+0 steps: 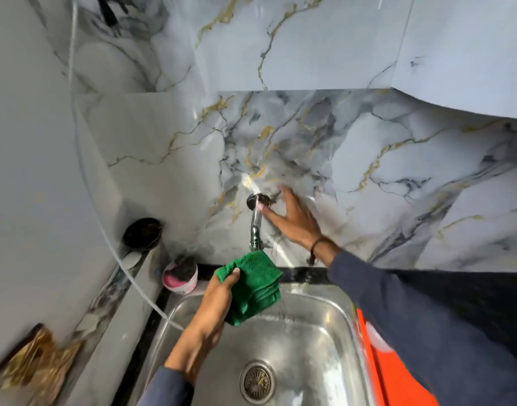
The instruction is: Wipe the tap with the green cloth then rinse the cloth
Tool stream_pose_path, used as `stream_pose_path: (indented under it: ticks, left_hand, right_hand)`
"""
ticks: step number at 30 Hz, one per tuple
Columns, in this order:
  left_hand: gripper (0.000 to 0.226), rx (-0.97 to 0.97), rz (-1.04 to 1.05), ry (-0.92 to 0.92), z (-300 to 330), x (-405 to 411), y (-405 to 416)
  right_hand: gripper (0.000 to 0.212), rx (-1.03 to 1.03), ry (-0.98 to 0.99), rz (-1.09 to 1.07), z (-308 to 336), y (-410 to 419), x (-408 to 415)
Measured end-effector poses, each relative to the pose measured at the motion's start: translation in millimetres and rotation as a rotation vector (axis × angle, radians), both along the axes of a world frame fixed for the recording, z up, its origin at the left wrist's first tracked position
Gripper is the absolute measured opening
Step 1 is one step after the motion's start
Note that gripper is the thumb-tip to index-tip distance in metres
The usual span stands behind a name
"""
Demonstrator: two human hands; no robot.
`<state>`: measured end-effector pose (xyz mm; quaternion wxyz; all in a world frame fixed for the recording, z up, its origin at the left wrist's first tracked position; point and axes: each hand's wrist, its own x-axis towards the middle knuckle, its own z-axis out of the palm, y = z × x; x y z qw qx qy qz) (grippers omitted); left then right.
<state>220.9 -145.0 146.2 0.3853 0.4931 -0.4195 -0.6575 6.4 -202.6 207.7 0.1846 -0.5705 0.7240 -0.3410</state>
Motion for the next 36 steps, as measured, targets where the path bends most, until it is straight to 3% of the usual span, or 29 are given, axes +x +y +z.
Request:
stream_pose_path:
  ticks: [2,4,7,10,14,20,23,25,30,36]
  left_hand:
    - [0.02,0.025,-0.028,0.037,-3,0,9]
    - [0.02,0.028,-0.054,0.081,-7,-2,17]
    - [0.022,0.034,-0.082,0.08,-20,-8,34]
    - [0.02,-0.036,-0.065,-0.099,-45,-23,50]
    - [0.034,-0.18,-0.274,-0.423,-80,-55,77]
    - [0.022,-0.173,-0.541,-0.454,-124,-134,129]
    - [0.037,-0.179,-0.616,-0.511,-137,-180,152]
    - [0.044,-0.289,-0.664,-0.615,-144,-204,165]
    - [0.047,-0.539,-0.795,-0.819,-164,-241,186]
    - [0.028,-0.576,-0.725,-0.896,-137,-244,171]
  right_hand:
    - [0.11,0.234,-0.488,0.053,-34,38,9]
    - [0.097,0.438,-0.852,0.1,-66,72,7]
    - [0.065,0.433,-1.021,0.075,-102,114,-5]
    - [0.024,0.371,-1.07,-0.001,-127,148,-23]
    - [0.02,0.37,-1.055,-0.114,-151,196,-57]
    - [0.027,0.341,-0.975,-0.465,-181,286,-123]
    - [0.038,0.293,-0.859,-0.666,-195,316,-155]
    - [0.041,0.272,-0.754,-0.739,-207,327,-170]
    - [0.037,0.291,-0.506,-0.761,-227,347,-191]
    - [0.028,0.346,-0.341,-0.741,-217,352,-204]
